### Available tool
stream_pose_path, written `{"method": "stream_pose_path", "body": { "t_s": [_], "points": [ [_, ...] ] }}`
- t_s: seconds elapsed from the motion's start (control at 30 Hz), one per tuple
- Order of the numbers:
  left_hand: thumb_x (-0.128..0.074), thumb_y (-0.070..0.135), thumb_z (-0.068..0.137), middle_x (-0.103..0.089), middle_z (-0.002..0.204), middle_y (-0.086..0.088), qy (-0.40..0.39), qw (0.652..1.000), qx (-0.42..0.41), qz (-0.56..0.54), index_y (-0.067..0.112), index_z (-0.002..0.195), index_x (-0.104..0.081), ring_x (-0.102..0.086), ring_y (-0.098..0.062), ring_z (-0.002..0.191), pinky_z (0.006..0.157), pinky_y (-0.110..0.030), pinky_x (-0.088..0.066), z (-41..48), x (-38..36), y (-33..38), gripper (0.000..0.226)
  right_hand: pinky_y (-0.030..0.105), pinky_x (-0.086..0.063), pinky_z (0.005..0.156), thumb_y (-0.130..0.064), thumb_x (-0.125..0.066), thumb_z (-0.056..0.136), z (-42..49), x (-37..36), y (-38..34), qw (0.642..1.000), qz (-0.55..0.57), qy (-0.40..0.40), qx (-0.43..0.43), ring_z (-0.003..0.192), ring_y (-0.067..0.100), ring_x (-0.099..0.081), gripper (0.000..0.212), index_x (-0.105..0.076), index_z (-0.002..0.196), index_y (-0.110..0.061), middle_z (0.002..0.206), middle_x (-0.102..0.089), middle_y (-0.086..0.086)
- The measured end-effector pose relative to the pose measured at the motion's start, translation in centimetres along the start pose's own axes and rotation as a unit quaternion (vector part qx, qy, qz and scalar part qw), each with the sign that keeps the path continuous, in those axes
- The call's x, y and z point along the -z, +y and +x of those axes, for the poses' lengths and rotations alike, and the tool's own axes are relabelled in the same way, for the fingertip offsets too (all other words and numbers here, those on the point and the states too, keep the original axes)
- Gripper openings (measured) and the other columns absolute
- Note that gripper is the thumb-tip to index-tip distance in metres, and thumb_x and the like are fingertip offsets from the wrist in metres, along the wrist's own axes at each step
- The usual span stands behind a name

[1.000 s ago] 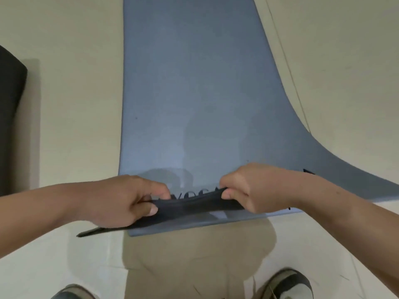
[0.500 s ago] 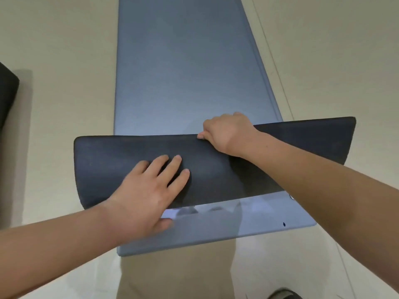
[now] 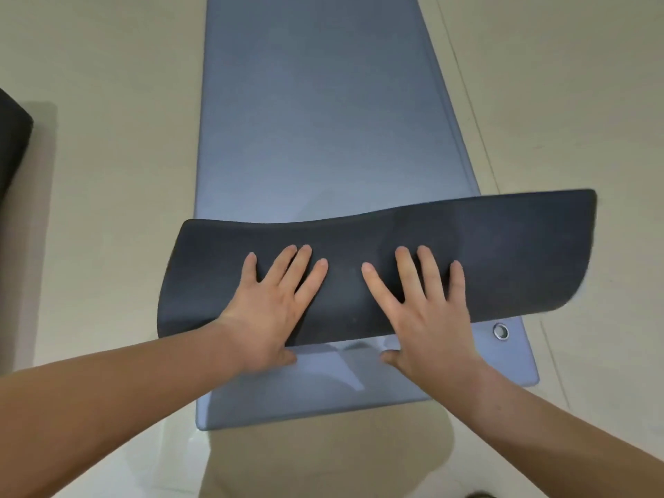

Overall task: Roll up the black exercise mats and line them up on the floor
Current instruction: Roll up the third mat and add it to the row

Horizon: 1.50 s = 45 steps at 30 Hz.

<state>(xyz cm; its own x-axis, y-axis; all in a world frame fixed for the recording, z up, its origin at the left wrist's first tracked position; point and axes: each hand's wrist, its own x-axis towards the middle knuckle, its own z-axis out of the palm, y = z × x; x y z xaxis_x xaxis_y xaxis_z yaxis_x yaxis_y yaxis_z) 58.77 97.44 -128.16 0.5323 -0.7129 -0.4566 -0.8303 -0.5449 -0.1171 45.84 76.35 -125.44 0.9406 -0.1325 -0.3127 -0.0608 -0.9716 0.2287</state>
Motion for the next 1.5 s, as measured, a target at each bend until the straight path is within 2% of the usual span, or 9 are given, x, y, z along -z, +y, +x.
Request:
{"method": "stream_pose_path", "body": {
  "t_s": [0.27, 0.4, 0.57, 0.83, 0.93, 1.03, 1.23, 1.4, 1.5],
  "points": [
    [-0.056, 0.075, 0.091, 0.017, 0.168, -0.024, 0.061, 0.995, 0.005, 0.079, 0.016, 0.157, 0.038, -0.003, -0.044, 0.156, 0.119, -0.072, -0.016, -0.6, -0.7, -0.1, 0.129, 0.069, -0.028, 0.118, -0.075, -0.081, 0.064, 5.8, -0.9, 2.9, 0.996, -0.008, -0.043, 0.079, 0.153, 0.046, -0.022, 0.140, 0.004, 0.166, -0.033, 0.166, -0.020, 0.024],
    [-0.067, 0.076, 0.079, -0.009, 0.162, -0.021, 0.019, 0.999, 0.046, 0.006, 0.036, 0.158, 0.030, -0.022, -0.040, 0.145, 0.112, -0.066, -0.030, 0.4, -1.1, -1.1, 0.131, 0.069, -0.020, 0.121, -0.080, -0.077, 0.063, 7.6, -0.9, 2.1, 0.992, -0.028, -0.097, 0.077, 0.156, 0.049, -0.013, 0.144, 0.017, 0.163, -0.036, 0.168, -0.011, 0.027],
    [-0.073, 0.063, 0.075, -0.038, 0.146, -0.005, -0.045, 0.996, -0.010, -0.074, 0.046, 0.158, 0.022, -0.042, -0.027, 0.128, 0.099, -0.048, -0.048, 1.7, -0.1, -2.6, 0.127, 0.053, -0.046, 0.099, -0.074, -0.075, 0.064, 7.9, -0.5, 2.5, 0.989, -0.006, -0.119, 0.084, 0.118, 0.034, -0.053, 0.124, -0.005, 0.159, -0.038, 0.135, -0.049, 0.012],
    [-0.089, 0.037, 0.063, -0.066, 0.109, 0.027, -0.196, 0.938, -0.110, -0.263, 0.072, 0.148, -0.024, -0.064, -0.003, 0.094, 0.085, -0.027, -0.054, -1.7, 4.3, -4.4, 0.112, 0.041, -0.055, 0.088, -0.068, -0.087, 0.057, 4.6, 4.3, 3.4, 0.936, 0.141, -0.288, 0.145, 0.097, 0.018, -0.064, 0.101, -0.032, 0.141, -0.056, 0.107, -0.060, -0.015],
    [-0.097, 0.034, 0.059, -0.063, 0.115, 0.036, -0.265, 0.896, -0.103, -0.340, 0.076, 0.136, -0.038, -0.065, 0.003, 0.106, 0.096, -0.034, -0.058, -2.1, 5.3, -5.7, 0.105, 0.041, -0.055, 0.095, -0.063, -0.098, 0.050, 5.2, 5.4, 3.7, 0.882, 0.227, -0.386, 0.147, 0.104, 0.009, -0.064, 0.099, -0.042, 0.132, -0.062, 0.114, -0.064, -0.021],
    [-0.096, 0.046, 0.056, -0.048, 0.133, 0.036, -0.238, 0.915, -0.054, -0.322, 0.068, 0.147, -0.030, -0.053, -0.001, 0.127, 0.106, -0.038, -0.053, -2.5, 6.2, -7.0, 0.114, 0.043, -0.058, 0.099, -0.053, -0.106, 0.044, 8.9, 6.2, 3.6, 0.856, 0.259, -0.427, 0.135, 0.111, 0.010, -0.067, 0.099, -0.055, 0.129, -0.060, 0.120, -0.067, -0.025],
    [-0.071, 0.061, 0.072, -0.036, 0.153, 0.006, 0.014, 0.994, -0.028, -0.100, 0.048, 0.158, -0.015, -0.045, -0.022, 0.132, 0.097, -0.039, -0.052, -5.0, 7.4, -6.0, 0.103, 0.046, -0.064, 0.090, -0.042, -0.110, 0.038, 14.3, 7.0, 4.4, 0.866, 0.280, -0.403, 0.098, 0.105, 0.019, -0.077, 0.094, -0.069, 0.121, -0.051, 0.113, -0.078, -0.017],
    [-0.070, 0.080, 0.072, 0.009, 0.173, -0.020, -0.038, 0.999, 0.023, -0.006, 0.021, 0.161, 0.029, -0.003, -0.040, 0.162, 0.128, -0.058, -0.019, -3.7, 3.3, -3.7, 0.146, 0.040, -0.048, 0.096, -0.066, -0.097, 0.054, 14.3, 7.4, 4.6, 0.953, 0.207, -0.214, 0.057, 0.126, 0.019, -0.058, 0.107, -0.051, 0.149, -0.050, 0.140, -0.055, -0.014],
    [-0.070, 0.087, 0.057, -0.002, 0.168, -0.020, -0.037, 0.999, 0.033, -0.024, 0.018, 0.161, 0.026, -0.014, -0.039, 0.157, 0.125, -0.059, -0.024, -1.6, 2.5, -5.1, 0.157, 0.042, -0.045, 0.094, -0.078, -0.081, 0.070, 13.2, 7.9, 4.8, 0.978, 0.152, -0.130, 0.054, 0.137, 0.024, -0.053, 0.101, -0.039, 0.157, -0.049, 0.150, -0.050, -0.008]
  ]
}}
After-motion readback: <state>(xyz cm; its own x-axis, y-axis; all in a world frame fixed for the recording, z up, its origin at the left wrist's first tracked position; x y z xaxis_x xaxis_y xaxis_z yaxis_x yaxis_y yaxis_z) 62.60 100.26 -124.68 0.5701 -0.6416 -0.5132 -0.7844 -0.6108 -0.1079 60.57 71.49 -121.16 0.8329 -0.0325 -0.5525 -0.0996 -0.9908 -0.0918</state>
